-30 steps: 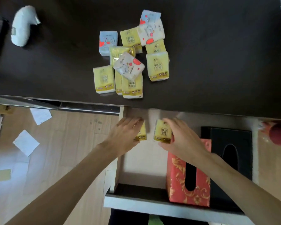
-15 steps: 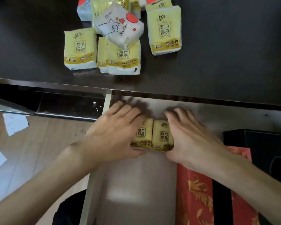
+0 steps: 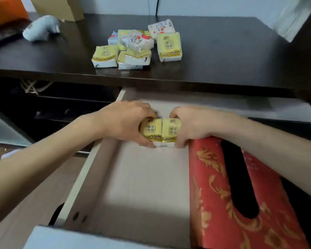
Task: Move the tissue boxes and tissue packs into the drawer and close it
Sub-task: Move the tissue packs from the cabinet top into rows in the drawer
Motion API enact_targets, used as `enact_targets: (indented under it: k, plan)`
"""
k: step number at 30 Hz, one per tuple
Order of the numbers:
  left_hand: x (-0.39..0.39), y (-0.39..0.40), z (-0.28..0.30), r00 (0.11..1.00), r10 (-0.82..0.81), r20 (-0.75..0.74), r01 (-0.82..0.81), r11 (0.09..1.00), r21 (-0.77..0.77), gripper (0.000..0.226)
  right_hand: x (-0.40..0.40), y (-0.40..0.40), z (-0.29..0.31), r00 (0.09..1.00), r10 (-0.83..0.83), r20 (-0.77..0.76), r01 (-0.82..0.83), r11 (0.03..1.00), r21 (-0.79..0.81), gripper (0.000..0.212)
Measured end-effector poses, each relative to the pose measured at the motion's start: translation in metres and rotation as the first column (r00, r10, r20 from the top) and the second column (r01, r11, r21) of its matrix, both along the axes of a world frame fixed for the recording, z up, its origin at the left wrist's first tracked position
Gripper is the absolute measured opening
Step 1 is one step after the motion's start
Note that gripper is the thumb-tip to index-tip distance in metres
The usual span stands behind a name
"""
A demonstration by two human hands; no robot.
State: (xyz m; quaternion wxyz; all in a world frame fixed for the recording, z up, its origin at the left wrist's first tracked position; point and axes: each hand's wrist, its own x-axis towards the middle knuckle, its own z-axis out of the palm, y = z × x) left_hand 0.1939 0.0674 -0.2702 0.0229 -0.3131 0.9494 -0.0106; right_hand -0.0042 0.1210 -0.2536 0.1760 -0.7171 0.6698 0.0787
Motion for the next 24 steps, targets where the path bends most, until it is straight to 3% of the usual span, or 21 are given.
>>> enact_targets:
  k: [6, 10, 16, 19, 21, 24]
  plan:
    - [-0.001, 0.002, 0.007, 0.998, 0.016, 0.066, -0.019, 0.999, 0.046, 0.082, 0.003, 0.005, 0.009, 0.999, -0.042, 0.03, 0.041, 0.999, 0.035, 0.073]
    - [-0.001, 0.003, 0.009, 0.999, 0.024, 0.022, -0.026, 0.998, 0.06, 0.081, 0.003, 0.004, 0.01, 0.996, -0.063, 0.066, 0.06, 0.997, 0.05, 0.073]
    - [-0.001, 0.008, 0.012, 0.998, 0.036, -0.054, -0.033, 0.998, 0.048, 0.087, 0.0, 0.01, 0.013, 0.99, -0.066, 0.123, 0.07, 0.997, -0.029, 0.095]
    - [0.005, 0.011, 0.017, 0.959, 0.033, -0.281, -0.027, 0.999, 0.025, 0.056, -0.003, 0.026, 0.014, 0.953, -0.045, 0.298, 0.146, 0.934, -0.327, 0.07]
    - [0.015, 0.011, 0.021, 0.862, 0.009, -0.506, -0.052, 0.996, -0.071, 0.027, -0.008, 0.031, 0.018, 0.876, 0.062, 0.477, 0.236, 0.809, -0.539, 0.042]
    - [0.029, 0.0, 0.034, 0.712, -0.035, -0.701, -0.145, 0.97, -0.196, 0.019, -0.018, 0.009, 0.041, 0.816, 0.202, 0.541, 0.292, 0.664, -0.688, 0.017]
